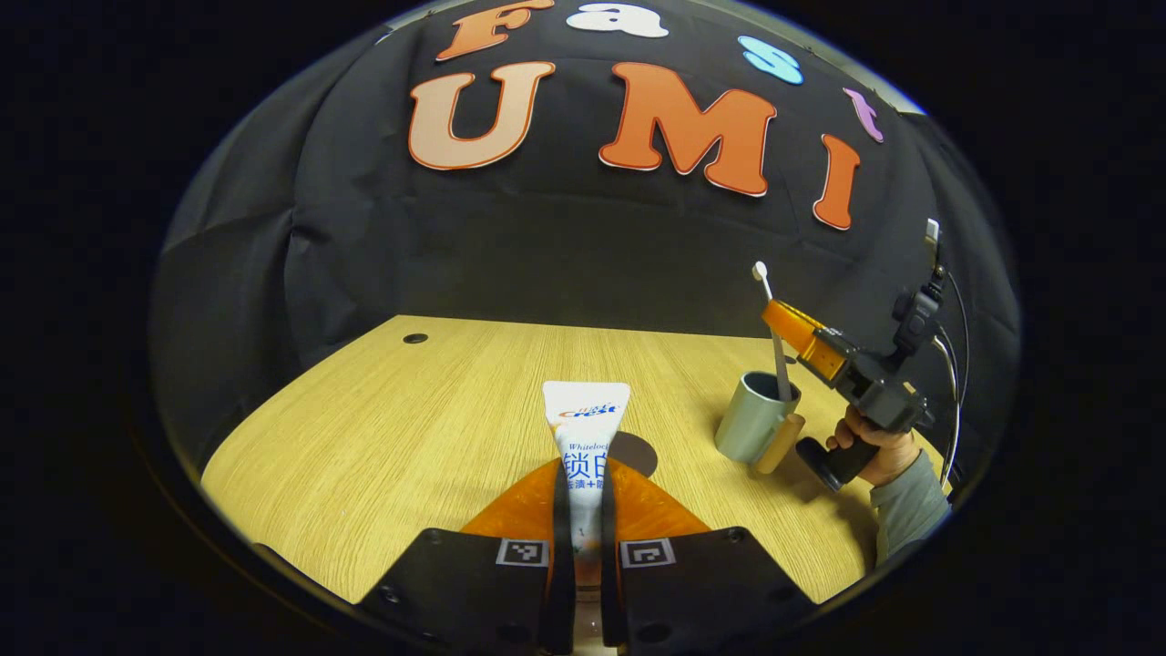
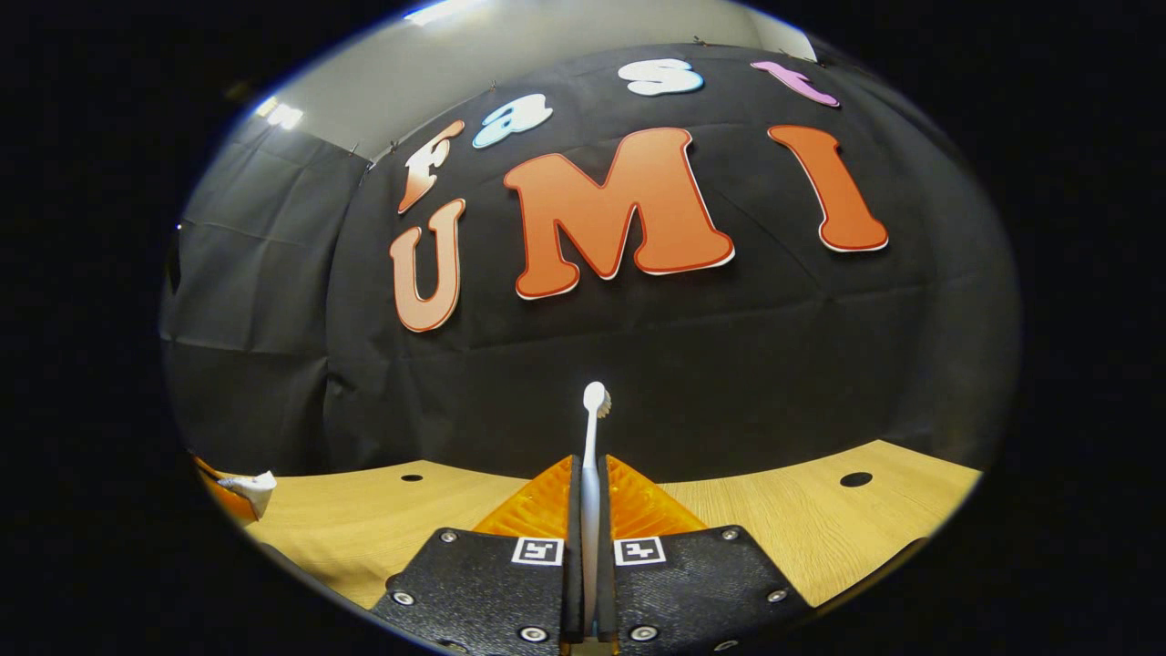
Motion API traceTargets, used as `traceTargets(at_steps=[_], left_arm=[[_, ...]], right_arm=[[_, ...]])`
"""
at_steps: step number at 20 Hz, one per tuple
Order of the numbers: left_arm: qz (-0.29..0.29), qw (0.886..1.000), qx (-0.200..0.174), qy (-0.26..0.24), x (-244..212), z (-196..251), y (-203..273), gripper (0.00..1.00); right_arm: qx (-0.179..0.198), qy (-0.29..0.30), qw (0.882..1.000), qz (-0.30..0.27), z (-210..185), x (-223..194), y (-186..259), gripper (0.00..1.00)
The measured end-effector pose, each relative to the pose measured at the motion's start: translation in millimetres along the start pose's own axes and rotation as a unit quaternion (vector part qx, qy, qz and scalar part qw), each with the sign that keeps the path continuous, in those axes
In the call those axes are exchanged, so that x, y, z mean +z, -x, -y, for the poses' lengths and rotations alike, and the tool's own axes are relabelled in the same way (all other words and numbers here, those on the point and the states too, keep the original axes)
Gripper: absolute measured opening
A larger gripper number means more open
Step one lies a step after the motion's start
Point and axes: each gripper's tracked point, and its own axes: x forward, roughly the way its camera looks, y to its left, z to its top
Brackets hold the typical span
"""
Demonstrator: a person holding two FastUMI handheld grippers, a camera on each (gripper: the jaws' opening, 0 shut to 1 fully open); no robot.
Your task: Put the toothbrush and toothpaste on the desktop into the cup, then pick up the cup and place it on the coaster on the desktop.
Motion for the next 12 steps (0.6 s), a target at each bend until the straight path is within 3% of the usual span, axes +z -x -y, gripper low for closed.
traceTargets(at_steps=[12], left_arm=[[0.024,0.999,-0.027,-0.020,37,34,-39,0.14]], right_arm=[[-0.019,0.001,1.000,0.006,9,6,25,0.07]])
